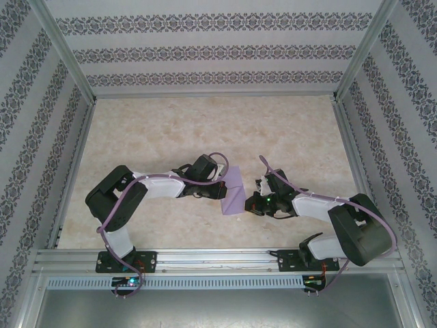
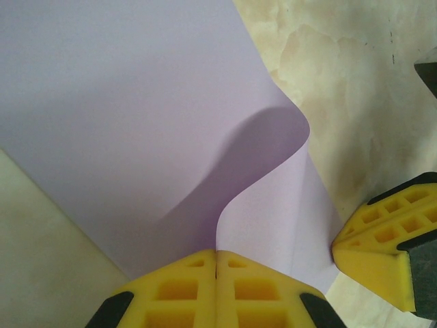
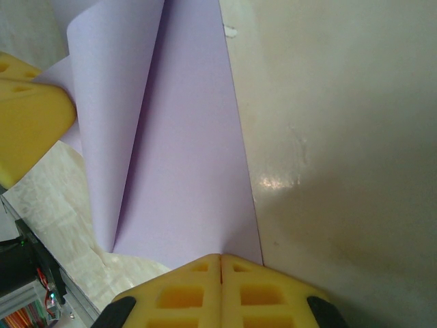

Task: Fold a paper plane with a square sheet of paper (fold left side to right side)
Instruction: Fold the triangle a second time at the center of the table.

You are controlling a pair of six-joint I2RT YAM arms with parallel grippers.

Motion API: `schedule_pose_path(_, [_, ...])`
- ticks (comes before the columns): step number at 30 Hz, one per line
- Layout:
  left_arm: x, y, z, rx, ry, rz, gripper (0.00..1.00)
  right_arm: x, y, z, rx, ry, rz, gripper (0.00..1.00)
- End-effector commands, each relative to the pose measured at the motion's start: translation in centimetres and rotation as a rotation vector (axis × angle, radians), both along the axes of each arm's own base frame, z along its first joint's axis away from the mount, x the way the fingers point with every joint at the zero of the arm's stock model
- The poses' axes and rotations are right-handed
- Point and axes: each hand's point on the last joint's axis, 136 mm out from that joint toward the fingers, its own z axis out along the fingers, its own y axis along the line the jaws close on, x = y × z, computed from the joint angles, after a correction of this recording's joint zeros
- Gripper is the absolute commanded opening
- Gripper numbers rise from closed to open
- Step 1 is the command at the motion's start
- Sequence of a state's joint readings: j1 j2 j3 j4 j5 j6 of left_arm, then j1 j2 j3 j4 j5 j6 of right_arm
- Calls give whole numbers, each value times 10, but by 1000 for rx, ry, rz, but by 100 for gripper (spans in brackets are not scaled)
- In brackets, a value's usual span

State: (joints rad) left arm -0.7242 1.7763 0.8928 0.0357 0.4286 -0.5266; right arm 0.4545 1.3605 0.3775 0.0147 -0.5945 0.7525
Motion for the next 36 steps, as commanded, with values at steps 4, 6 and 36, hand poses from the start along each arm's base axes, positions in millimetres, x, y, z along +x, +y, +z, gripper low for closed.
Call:
schedule_pose_path(4, [5, 11, -8, 46, -2, 12, 0, -11, -15, -20, -105, 46, -9, 0])
schedule_pose_path(6, [4, 11, -9, 49, -1, 13, 0, -10, -14, -20, -104, 45, -10, 0])
schedule_pose_path(36, [-3, 18, -34, 96, 39, 5, 0, 14, 0, 37, 38, -80, -54, 7])
